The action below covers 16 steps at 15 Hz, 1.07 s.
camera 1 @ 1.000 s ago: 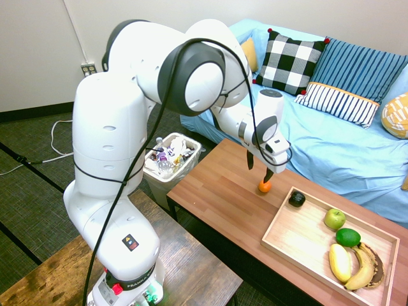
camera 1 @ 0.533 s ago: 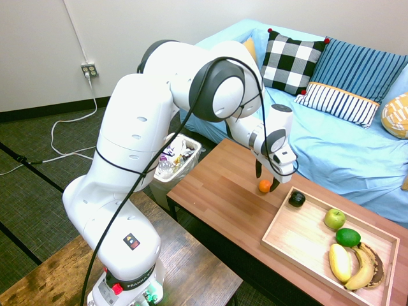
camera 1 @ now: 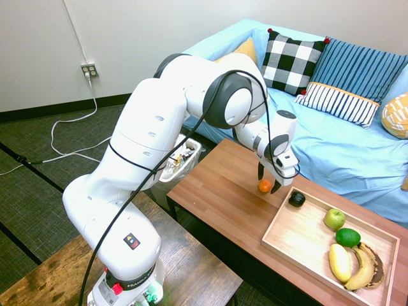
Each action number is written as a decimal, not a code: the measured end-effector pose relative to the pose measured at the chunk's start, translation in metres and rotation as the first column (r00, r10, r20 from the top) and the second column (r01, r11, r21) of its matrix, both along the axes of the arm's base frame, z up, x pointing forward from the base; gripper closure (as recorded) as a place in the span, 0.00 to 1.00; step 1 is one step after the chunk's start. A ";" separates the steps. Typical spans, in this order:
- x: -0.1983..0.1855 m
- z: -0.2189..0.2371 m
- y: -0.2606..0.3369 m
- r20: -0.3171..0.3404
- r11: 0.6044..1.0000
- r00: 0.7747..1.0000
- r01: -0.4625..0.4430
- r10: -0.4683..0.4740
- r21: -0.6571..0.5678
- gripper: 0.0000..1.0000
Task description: Put the tangerine in the tray
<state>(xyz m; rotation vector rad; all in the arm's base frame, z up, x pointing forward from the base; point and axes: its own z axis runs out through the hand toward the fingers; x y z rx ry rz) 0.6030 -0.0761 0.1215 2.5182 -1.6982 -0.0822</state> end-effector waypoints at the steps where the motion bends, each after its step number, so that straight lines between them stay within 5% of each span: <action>1: 0.001 -0.003 0.003 -0.003 1.000 1.000 -0.005 0.005 0.000 1.00; 16: 0.013 -0.015 0.002 -0.010 1.000 1.000 -0.020 0.020 0.017 1.00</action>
